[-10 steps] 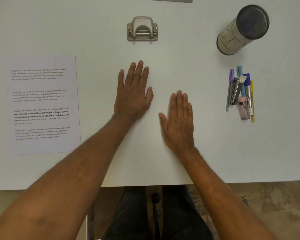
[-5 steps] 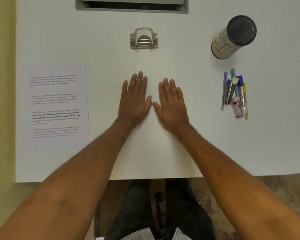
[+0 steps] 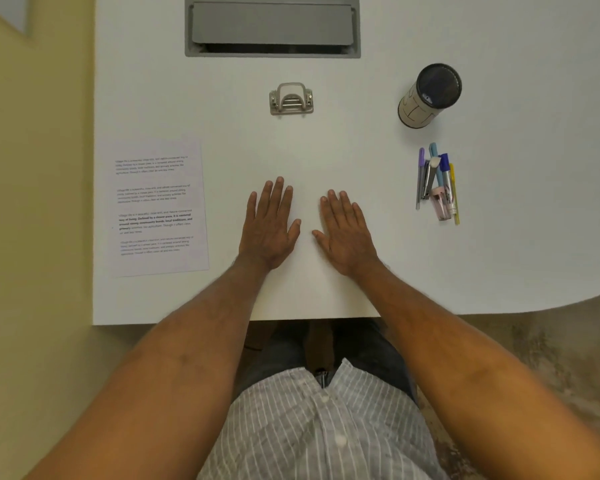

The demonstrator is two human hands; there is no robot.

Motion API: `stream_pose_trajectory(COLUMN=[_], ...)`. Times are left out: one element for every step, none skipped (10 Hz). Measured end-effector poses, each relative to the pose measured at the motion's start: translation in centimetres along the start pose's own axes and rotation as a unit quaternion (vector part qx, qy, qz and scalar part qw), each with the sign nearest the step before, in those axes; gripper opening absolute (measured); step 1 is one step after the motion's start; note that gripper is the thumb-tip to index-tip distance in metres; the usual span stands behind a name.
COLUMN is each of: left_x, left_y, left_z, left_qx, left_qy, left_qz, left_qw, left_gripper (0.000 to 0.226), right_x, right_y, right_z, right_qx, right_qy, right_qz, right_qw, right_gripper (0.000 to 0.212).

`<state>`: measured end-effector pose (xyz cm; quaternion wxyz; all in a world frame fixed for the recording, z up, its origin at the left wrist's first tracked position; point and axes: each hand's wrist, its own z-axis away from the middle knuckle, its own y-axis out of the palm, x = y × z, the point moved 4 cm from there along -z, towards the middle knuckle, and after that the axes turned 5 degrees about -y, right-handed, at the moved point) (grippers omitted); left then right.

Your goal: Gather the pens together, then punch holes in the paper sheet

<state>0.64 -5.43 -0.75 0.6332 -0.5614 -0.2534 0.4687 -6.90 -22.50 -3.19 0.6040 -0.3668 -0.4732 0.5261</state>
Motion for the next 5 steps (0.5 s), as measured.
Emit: stream_pose_trajectory(left_x=[-0.4, -0.7, -0.8, -0.6, -0.2], left_y=[-1.0, -1.9, -2.8, -3.8, -4.1], left_z=[0.8, 1.7, 2.5, 3.3, 3.6], left_qx=[0.008, 0.012, 0.012, 0.010, 0.001], left_qy=[-0.002, -0.010, -0.010, -0.021, -0.024], left_qz=[-0.011, -0.031, -0.037, -0.031, -0.039], left_qw=[1.000, 0.999, 0.999, 0.999, 0.999], left_gripper=[0.071, 0.072, 0.073, 0.074, 0.074], right_x=[-0.1, -0.6, -0.6, -0.8, -1.1], right_y=[-1.0, -2.4, -3.6, -4.8, -5.2], right_z=[0.8, 1.5, 2.0, 2.5, 2.7], right_qx=[0.007, 0.007, 0.000, -0.019, -0.027], right_qy=[0.018, 0.044, 0.043, 0.050, 0.051], right_qz=[-0.003, -0.015, -0.034, -0.048, -0.047], right_qw=[1.000, 0.999, 0.999, 0.997, 0.997], right_gripper=[0.074, 0.075, 0.075, 0.074, 0.074])
